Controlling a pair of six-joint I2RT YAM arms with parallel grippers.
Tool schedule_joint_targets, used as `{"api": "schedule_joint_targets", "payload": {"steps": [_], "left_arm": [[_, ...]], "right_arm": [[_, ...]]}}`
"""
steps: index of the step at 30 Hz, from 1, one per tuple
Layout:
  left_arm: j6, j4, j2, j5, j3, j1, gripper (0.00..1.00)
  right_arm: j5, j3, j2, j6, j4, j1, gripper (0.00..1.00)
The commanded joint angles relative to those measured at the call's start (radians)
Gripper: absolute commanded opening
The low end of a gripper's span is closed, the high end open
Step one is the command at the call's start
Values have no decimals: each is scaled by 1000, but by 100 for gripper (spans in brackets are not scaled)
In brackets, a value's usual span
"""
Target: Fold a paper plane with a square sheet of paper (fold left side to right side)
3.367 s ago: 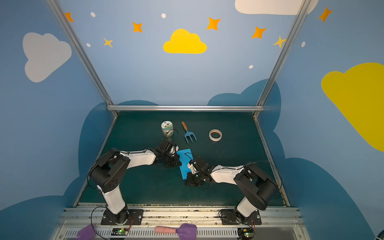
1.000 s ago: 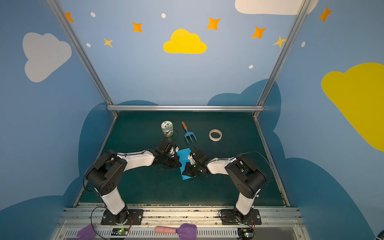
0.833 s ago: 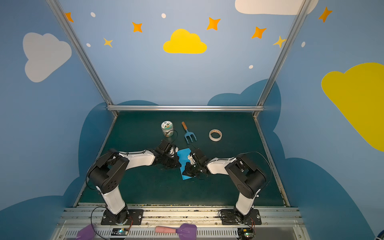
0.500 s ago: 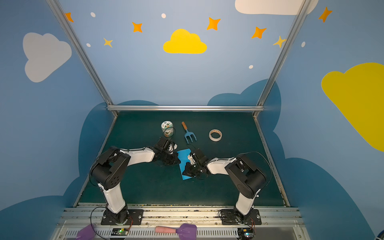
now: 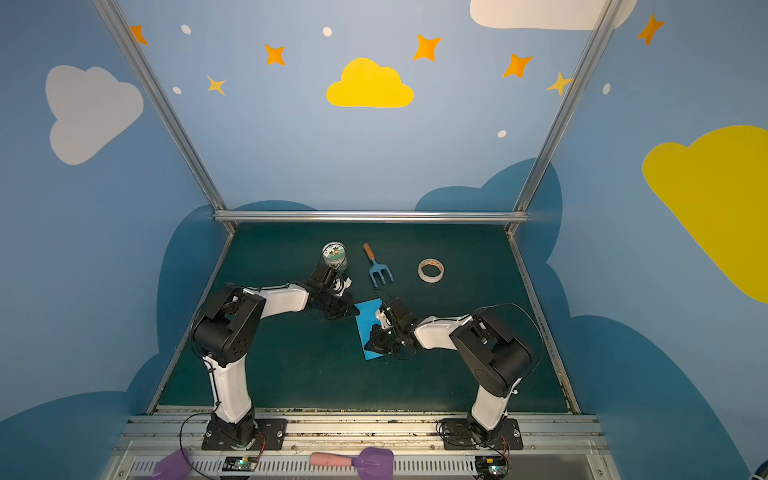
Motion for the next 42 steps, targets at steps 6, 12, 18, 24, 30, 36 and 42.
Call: {"api": "schedule_joint_targets", "payload": {"steps": [6,12,18,24,30,36,42], "left_arm": [[49,-131,140,-184,42,82,4],[63,-193,122,-177,111,111,4],[23,-157,-25,-121,65,78,4],[-50,-74,-141,-117,-14,-40,4],[-93,-25,-102,-135,-32,-137,4],[-102,-14,-46,-169,-67,-147,4],[-96,-11,-11,-168,-79,-146,4]], "right_arm": [[51,-44,38,5,-97,10,0],[47,-43,38,9,-95,11,0],[51,-41,35,10,-97,11,0],[56,-41,41,13,-97,13,0],[57,-41,43,19,-92,16,0],[55,-57,10,16,-98,23,0],[38,-75,-33,-14,-126,58,0]]}}
